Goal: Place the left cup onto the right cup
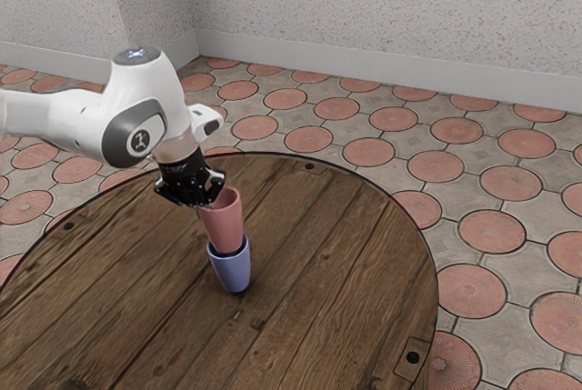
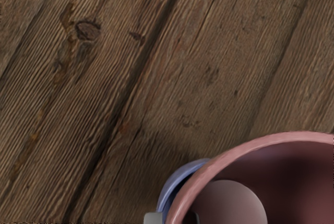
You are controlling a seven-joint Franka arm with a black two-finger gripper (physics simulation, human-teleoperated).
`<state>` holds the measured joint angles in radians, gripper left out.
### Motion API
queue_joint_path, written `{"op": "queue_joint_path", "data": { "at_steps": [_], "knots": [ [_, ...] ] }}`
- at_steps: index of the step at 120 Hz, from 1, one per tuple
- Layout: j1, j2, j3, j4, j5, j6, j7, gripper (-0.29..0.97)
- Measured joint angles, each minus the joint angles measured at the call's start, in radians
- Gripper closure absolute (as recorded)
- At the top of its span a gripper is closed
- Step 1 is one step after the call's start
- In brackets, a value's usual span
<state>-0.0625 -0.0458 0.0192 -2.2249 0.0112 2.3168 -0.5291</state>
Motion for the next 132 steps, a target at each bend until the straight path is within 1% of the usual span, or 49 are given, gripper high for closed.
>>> {"op": "queue_joint_path", "data": {
  "at_steps": [9, 27, 33, 43, 55, 69, 85, 106, 120, 132],
  "knots": [
    [0.0, 0.003, 0.0, -0.001, 0.0, 0.003, -0.004, 0.78],
    [0.0, 0.002, 0.001, -0.001, -0.004, 0.006, -0.003, 0.45],
    [0.0, 0.0, 0.001, -0.001, -0.005, 0.006, -0.002, 0.36],
    [0.0, -0.001, 0.001, -0.001, -0.005, 0.006, -0.002, 0.24],
    [0.0, -0.003, 0.001, -0.001, -0.005, 0.005, -0.001, 0.15],
    [-0.002, -0.01, 0.001, 0.0, -0.002, 0.001, 0.0, 0.09],
    [-0.019, -0.026, 0.001, 0.025, 0.009, -0.018, 0.001, 0.05],
    [-0.054, -0.029, 0.001, 0.141, 0.057, -0.106, 0.019, 0.02],
    [-0.054, -0.029, 0.0, 0.191, 0.067, -0.167, 0.076, 0.01],
    [-0.049, -0.038, -0.004, 0.204, 0.063, -0.212, 0.135, 0.01]
  ]
}}
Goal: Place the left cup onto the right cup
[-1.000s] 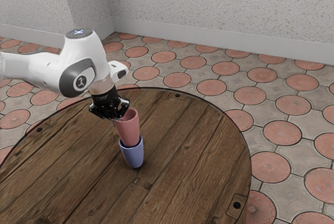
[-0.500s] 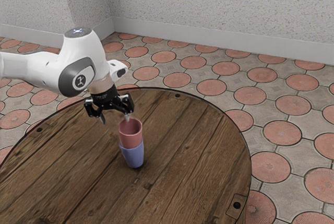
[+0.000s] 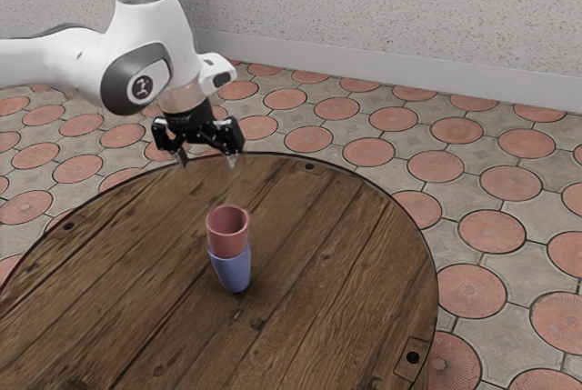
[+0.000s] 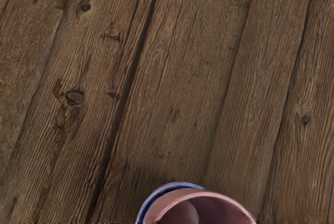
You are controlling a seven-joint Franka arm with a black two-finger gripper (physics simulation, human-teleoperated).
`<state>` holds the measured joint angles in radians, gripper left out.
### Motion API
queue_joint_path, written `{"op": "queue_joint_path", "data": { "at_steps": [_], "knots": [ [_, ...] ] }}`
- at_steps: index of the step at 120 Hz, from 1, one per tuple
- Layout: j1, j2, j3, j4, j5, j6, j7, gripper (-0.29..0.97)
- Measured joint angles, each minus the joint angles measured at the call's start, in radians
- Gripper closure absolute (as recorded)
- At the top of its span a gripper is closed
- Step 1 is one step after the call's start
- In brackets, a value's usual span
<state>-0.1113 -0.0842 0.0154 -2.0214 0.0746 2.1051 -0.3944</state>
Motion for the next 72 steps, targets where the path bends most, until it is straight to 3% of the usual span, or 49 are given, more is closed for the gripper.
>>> {"op": "queue_joint_path", "data": {
  "at_steps": [20, 72],
  "knots": [
    [-0.005, -0.016, 0.005, 0.033, 0.004, -0.063, 0.097, 0.0],
    [-0.002, 0.091, 0.011, 0.314, 0.009, -0.307, 0.314, 0.0]
  ]
}}
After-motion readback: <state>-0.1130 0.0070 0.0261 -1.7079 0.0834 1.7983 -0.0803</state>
